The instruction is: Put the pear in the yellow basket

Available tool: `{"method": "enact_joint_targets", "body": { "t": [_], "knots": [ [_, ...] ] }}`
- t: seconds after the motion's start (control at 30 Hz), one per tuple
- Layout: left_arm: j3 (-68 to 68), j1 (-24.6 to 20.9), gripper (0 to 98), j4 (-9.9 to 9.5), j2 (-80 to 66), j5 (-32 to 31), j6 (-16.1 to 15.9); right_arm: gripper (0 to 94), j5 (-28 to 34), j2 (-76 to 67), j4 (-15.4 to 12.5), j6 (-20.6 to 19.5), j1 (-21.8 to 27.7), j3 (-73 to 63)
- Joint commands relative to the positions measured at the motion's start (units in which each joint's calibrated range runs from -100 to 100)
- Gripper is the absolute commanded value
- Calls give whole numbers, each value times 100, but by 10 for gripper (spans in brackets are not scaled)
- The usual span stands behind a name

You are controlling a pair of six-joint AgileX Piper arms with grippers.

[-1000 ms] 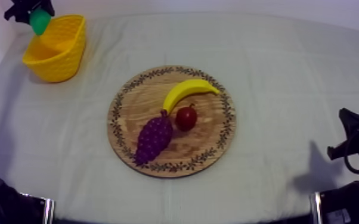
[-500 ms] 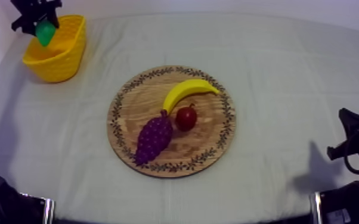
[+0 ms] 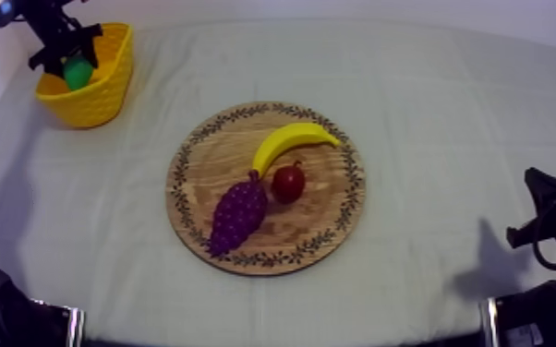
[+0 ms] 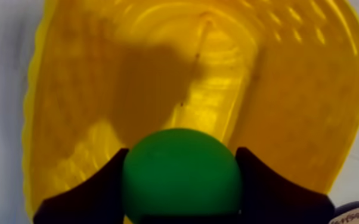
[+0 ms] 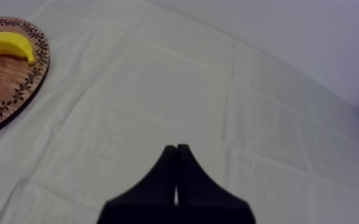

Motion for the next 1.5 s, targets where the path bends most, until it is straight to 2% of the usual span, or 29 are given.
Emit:
{"method": "enact_joint_targets", "body": {
  "t": [0.0,0.2,0.37,0.7,1.03,1.47],
  "knots": [
    [9,-3,603,31,26,-15,-5,4,-6,0,6,0,-3,-2],
    [47,3,835,79,77,-95,-13,4,-6,0,6,-3,-5,-2],
    [71,13,926,65,47,-124,-17,4,-6,0,6,0,-5,-2],
    [317,26,952,65,-560,-46,-12,4,-6,0,6,1,-6,-2],
    [658,108,955,62,-1680,330,15,4,-6,0,6,1,-6,-2],
    [985,263,925,175,-3137,411,-44,4,-6,0,6,1,-6,-2]
  ]
}}
